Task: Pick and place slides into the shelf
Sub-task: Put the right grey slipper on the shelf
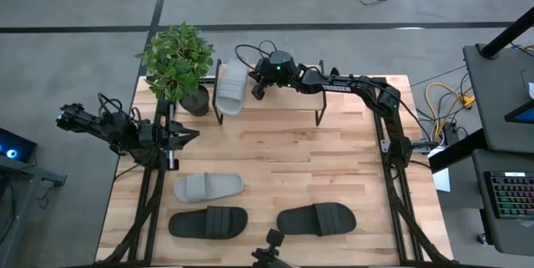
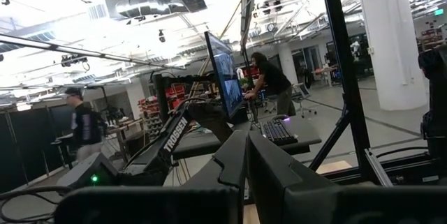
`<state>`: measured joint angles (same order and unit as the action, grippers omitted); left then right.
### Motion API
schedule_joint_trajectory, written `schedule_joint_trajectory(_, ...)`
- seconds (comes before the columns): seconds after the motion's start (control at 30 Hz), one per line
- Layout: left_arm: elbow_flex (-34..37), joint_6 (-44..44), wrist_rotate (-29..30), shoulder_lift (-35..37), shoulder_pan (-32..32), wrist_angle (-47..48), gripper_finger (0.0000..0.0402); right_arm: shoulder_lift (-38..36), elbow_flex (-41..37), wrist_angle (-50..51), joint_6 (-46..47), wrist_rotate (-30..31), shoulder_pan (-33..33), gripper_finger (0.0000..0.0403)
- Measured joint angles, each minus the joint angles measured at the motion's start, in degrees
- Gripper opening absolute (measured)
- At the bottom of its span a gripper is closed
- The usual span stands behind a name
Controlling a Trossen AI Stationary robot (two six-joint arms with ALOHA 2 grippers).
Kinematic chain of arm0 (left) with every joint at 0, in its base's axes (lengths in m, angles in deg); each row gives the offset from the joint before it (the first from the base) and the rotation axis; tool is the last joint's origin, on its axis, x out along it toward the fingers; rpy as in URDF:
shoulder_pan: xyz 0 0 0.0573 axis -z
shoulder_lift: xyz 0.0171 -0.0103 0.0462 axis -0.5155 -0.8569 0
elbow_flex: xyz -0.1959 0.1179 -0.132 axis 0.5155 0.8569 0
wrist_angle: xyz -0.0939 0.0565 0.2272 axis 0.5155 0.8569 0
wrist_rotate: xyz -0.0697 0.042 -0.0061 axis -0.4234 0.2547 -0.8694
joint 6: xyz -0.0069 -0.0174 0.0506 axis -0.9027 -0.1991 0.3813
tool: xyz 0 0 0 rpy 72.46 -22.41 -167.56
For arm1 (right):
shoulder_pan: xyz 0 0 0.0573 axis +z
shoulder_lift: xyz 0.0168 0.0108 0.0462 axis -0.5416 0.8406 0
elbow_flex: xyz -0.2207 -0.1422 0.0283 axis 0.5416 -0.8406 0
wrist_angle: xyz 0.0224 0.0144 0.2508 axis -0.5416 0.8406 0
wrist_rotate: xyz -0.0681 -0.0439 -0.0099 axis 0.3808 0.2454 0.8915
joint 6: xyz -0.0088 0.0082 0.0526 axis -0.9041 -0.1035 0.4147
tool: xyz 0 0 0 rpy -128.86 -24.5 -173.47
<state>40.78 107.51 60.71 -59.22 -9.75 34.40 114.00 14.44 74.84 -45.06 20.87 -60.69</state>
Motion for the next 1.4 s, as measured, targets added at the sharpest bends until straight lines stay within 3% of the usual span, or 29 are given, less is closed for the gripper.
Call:
schedule_joint_trajectory(0.9, 0.0, 0.0, 0.0, 0.0, 0.0, 0.0, 0.0, 0.0, 0.0, -1.2, 0.6, -0.6, 0.1, 0.0008)
schedule_joint_trajectory(1.27, 0.0, 0.1, 0.0, 0.0, 0.0, 0.0, 0.0, 0.0, 0.0, -1.9, 0.1, -4.4, 0.1, 0.0008)
schedule_joint_trajectory(1.4, 0.0, 0.1, 0.0, 0.0, 0.0, 0.0, 0.0, 0.0, 0.0, -1.9, 0.8, 1.1, 0.1, 0.0008)
